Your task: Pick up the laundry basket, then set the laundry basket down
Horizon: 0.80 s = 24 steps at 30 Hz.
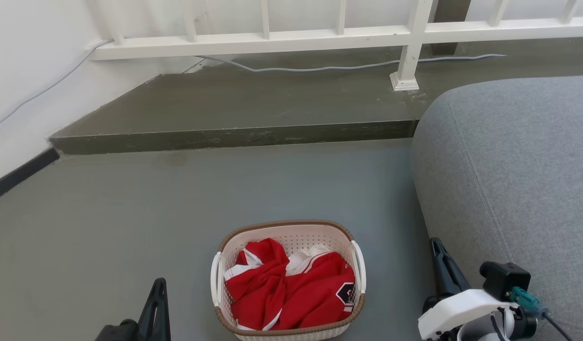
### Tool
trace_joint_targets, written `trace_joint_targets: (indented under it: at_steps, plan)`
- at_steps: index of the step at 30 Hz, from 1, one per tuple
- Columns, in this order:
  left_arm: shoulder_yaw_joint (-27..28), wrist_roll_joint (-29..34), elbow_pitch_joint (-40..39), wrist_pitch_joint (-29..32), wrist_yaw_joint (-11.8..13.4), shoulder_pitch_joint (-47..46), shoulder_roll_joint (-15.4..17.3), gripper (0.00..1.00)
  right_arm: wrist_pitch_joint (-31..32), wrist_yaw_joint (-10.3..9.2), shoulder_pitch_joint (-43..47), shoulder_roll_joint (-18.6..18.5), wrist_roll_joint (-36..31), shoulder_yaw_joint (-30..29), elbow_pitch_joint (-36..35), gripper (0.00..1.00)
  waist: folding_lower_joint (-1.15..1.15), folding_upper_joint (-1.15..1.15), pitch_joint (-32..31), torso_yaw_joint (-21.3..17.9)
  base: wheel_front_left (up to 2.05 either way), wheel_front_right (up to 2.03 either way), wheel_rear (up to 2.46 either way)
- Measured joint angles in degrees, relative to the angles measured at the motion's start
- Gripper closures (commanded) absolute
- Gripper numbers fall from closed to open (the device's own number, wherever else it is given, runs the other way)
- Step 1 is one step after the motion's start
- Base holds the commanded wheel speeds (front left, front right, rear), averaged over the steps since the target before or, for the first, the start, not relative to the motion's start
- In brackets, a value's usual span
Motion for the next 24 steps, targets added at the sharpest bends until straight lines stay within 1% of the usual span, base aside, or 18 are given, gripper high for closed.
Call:
trace_joint_targets:
  at_steps: [3,9,10,18,24]
  plan:
    - [-0.12,-2.93,-0.34,0.0,-0.07,0.16,-0.04,1.0,0.41,0.65,0.0,0.01,2.64,-0.34,-0.41,1.0,0.0,0.0,0.08,0.06,0.0,0.0,0.0]
    - [0.92,-9.27,-0.46,0.55,-0.7,0.15,-0.09,1.0,1.47,1.25,-0.03,0.08,8.57,-2.01,-0.55,1.0,0.0,0.0,0.21,0.15,0.0,0.0,0.0]
    - [0.92,-9.27,-0.46,0.55,-0.7,0.15,-0.09,1.0,1.47,1.25,-0.03,0.08,8.57,-2.01,-0.55,1.0,0.0,0.0,0.21,0.15,0.0,0.0,0.0]
    - [2.52,-16.85,-0.24,2.15,-1.33,-0.13,-0.15,1.0,2.94,1.78,-0.24,0.11,14.33,-3.87,-0.69,1.0,0.0,0.0,0.35,0.26,0.0,0.0,0.0]
    - [3.35,-22.61,0.18,3.43,-1.99,-1.47,0.07,1.0,4.39,2.77,-0.37,-0.08,19.73,-5.39,-0.73,1.0,0.0,0.0,0.46,0.37,0.0,0.0,0.0]
